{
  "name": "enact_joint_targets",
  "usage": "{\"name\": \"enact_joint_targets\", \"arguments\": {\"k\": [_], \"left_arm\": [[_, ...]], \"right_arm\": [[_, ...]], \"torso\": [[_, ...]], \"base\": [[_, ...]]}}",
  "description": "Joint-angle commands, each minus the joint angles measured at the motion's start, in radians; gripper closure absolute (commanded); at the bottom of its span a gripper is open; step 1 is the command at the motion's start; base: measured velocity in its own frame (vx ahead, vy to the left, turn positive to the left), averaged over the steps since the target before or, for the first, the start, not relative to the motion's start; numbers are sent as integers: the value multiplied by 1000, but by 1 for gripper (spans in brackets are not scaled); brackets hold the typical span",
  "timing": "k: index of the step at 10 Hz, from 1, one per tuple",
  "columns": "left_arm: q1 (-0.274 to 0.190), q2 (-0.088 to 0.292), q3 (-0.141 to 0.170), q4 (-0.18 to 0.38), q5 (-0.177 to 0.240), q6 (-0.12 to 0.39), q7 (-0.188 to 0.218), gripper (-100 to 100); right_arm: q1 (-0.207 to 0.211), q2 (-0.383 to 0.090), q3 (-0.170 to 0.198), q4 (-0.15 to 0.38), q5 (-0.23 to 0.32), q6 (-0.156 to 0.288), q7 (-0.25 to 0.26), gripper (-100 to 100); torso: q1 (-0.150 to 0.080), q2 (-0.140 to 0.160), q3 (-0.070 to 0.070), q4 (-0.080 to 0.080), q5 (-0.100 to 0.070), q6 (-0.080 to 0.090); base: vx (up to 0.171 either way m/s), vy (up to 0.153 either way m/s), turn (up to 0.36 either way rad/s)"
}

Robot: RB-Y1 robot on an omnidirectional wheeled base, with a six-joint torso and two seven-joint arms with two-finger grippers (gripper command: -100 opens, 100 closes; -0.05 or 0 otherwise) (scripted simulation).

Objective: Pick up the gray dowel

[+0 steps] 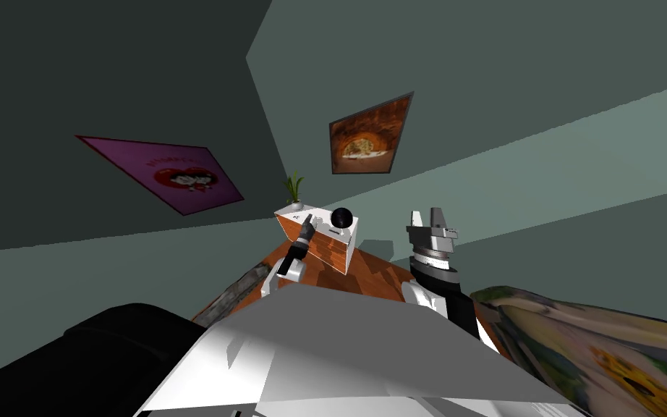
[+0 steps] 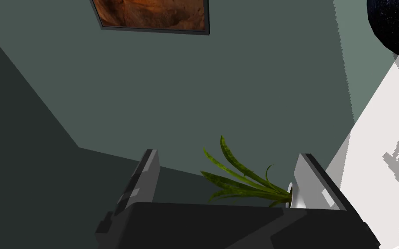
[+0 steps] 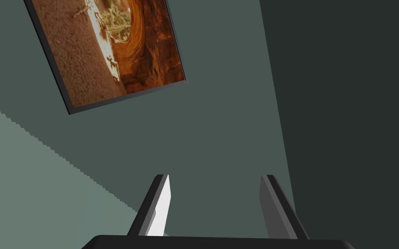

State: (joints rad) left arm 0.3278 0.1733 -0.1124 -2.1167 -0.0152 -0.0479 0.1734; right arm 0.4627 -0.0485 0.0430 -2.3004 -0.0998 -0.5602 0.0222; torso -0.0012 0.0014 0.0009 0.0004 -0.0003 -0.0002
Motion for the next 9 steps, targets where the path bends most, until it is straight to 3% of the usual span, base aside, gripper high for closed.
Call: {"name": "enact_joint_targets", "arguments": {"k": [1, 4, 5, 6, 9], "left_arm": [[-45, 1, -14, 48, 13, 50, -1, -100], [-80, 6, -24, 85, 27, 126, 0, -100], [-117, 10, -34, 123, 41, 167, 1, -100], [-117, 10, -34, 124, 41, 185, 1, -100], [-191, 17, -52, 203, 69, 278, 4, -100]], "right_arm": [[0, 0, 0, 0, 0, 0, 0, 0], [0, 0, 0, 0, 0, 0, 0, 0], [0, 0, 0, 0, 0, 0, 0, 0], [0, 0, 0, 0, 0, 0, 0, 0], [0, 0, 0, 0, 0, 0, 0, 0]], "torso": [[0, 0, 0, 0, 0, 0], [-1, 0, 0, 0, 0, 0], [0, 0, 0, 0, 0, 0], [0, 0, 0, 0, 0, 0], [0, -1, 0, 0, 0, 0]], "base": [[-24, -26, -100], [-20, -24, -58], [-20, -23, -118], [-17, -16, -55], [-13, -19, -81]]}}
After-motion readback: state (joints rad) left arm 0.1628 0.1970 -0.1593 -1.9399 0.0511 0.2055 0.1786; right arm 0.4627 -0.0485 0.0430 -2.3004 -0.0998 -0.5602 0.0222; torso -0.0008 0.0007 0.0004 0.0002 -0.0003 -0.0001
